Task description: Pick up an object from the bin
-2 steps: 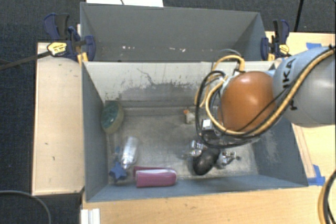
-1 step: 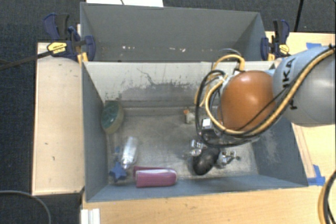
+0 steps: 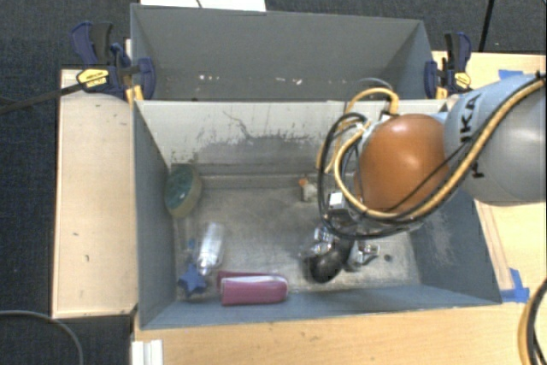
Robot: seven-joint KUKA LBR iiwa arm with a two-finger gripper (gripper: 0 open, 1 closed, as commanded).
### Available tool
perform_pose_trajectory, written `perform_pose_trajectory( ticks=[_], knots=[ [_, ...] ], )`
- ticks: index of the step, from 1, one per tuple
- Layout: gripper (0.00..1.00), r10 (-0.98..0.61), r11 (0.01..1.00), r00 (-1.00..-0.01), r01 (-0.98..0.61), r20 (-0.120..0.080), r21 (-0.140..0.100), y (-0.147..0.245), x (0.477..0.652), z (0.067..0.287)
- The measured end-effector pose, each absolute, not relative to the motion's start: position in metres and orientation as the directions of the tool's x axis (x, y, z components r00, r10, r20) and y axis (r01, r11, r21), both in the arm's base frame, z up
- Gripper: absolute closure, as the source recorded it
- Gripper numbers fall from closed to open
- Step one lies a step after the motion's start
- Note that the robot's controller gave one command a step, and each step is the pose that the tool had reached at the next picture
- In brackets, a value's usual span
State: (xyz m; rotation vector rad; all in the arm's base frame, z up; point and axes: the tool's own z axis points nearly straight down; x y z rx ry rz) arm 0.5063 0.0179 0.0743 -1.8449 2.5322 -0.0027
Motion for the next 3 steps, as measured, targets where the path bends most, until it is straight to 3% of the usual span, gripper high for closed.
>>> perform_pose_trajectory(
  ticks=[1,2,3],
  knots=[
    [1.0,-0.951,0.311,-0.311,-0.951,-0.004,-0.006,0.018,0.508,0.142],
    [1.0,-0.948,0.318,-0.318,-0.948,-0.003,-0.002,0.019,0.509,0.151],
    [1.0,-0.946,0.325,-0.325,-0.946,-0.003,-0.004,0.019,0.509,0.19]
  ],
)
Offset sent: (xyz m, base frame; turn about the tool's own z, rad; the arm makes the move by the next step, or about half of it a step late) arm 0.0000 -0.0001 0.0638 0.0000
